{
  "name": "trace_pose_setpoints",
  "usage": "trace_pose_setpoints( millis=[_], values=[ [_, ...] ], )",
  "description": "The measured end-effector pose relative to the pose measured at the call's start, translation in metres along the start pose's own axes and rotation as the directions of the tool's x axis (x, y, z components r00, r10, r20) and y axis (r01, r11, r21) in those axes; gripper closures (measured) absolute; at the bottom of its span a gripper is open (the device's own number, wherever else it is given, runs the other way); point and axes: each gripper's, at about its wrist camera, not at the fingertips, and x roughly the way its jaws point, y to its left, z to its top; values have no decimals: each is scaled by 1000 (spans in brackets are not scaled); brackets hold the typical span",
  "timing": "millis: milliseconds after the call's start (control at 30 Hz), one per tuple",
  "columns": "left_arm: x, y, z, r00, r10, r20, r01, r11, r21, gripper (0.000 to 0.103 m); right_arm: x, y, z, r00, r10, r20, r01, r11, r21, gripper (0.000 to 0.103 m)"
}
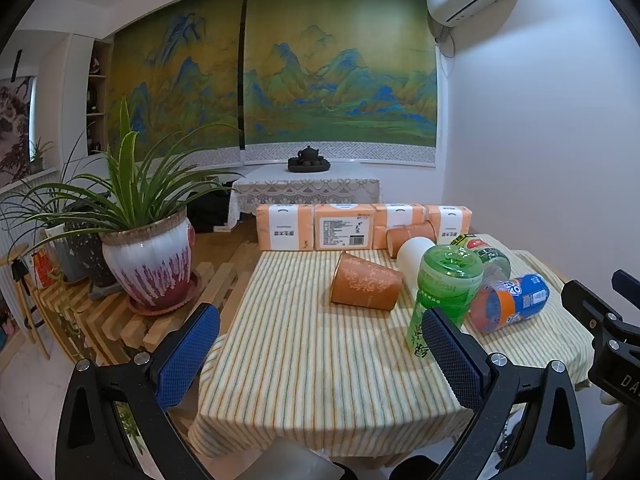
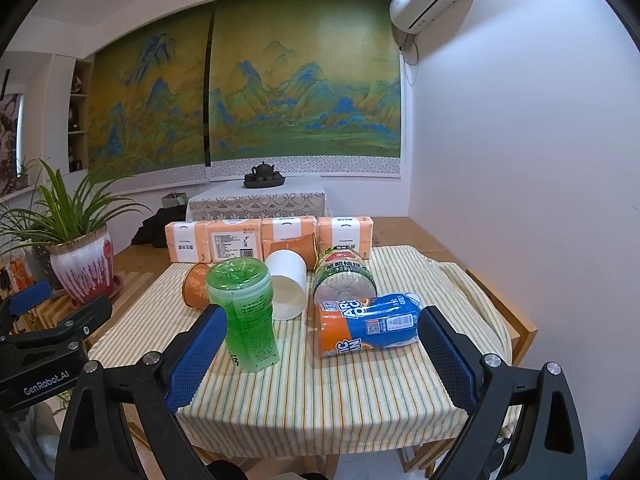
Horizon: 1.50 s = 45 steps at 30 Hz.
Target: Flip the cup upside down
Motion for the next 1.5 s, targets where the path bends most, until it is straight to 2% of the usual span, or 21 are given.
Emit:
trace_pose_setpoints(
  millis=[1500],
  values=[
    [4, 0, 2, 1000, -1, 7, 1, 1000, 1, 1, 6, 1, -1, 1000, 15, -21, -15, 1000, 11, 9]
  ],
)
